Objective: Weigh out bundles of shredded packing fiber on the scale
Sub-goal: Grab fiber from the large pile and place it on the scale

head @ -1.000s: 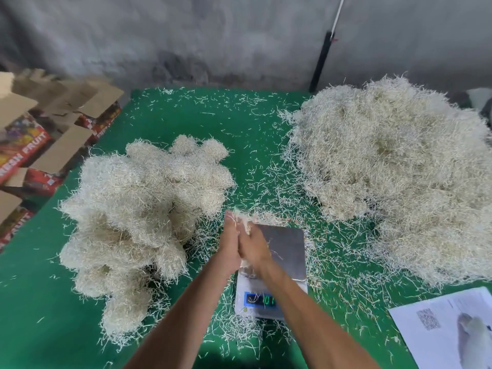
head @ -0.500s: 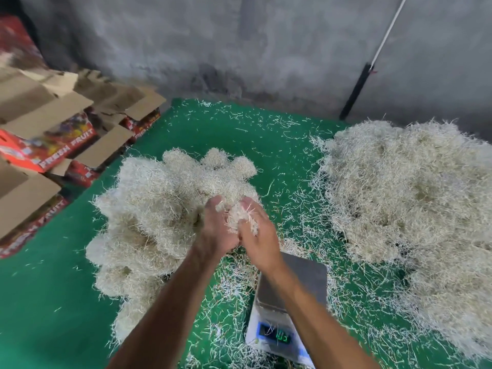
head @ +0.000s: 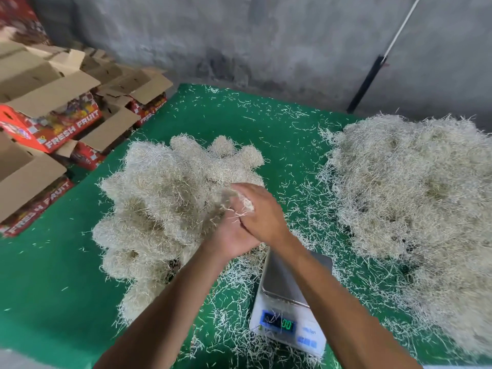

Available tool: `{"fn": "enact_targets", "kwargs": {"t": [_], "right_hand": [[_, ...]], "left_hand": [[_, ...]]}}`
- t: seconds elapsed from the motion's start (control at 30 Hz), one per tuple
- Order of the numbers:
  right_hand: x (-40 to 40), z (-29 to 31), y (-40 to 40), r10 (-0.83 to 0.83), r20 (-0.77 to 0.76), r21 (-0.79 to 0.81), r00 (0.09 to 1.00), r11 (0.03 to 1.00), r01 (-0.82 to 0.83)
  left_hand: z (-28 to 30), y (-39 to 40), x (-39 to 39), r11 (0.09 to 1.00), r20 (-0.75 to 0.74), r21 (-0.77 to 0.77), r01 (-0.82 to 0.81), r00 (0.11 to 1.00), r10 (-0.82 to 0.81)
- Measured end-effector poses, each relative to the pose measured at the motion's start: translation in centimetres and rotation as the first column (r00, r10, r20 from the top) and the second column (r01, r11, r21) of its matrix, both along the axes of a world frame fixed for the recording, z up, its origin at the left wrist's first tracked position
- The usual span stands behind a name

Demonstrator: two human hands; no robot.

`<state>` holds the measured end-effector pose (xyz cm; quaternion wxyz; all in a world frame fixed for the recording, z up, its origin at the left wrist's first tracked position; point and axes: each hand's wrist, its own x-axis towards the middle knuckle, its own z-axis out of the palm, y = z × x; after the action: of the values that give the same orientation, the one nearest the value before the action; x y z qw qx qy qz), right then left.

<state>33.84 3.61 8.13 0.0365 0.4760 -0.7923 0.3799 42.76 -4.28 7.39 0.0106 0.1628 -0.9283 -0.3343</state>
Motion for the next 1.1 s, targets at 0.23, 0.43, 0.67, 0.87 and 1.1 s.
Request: {"fn": "enact_targets", "kwargs": {"t": [0.23,0.43,0.67,0.87,1.1], "right_hand": [[3.2,0.5,-1.8,0.027,0.106,-0.114,0.994,0.993,-0.014],[1.0,-0.4,-0.6,-0.115,0.149,-0.096,0.982,0.987,0.13],[1.9,-3.8,-0.6,-0.103,0.005,-0.139,0.995,0.985,0.103],[-0.2,-7.0,1.4,-0.349,0.33,0.302,0.877,0.919,0.252],[-3.8,0.4,-7.1,-0.306,0.624,0.07,0.719,0.938,0.339]], "left_hand": [[2.4,-0.7,-0.1,0.589,0.023,0.757,-0.284,0.912,0.41],[3.4,-2.3,-1.0,0.531,0.059,0.802,-0.275,0.92,0.387],[-0.7,-2.3,0.1,0.527,0.042,0.826,-0.2,0.954,0.297],[-2.7,-3.4,1.1,-0.039,0.437,0.898,-0.439,0.877,0.2],[-3.2,-6.8,2.1,0.052,0.206,0.955,-0.292,0.779,0.592]]}}
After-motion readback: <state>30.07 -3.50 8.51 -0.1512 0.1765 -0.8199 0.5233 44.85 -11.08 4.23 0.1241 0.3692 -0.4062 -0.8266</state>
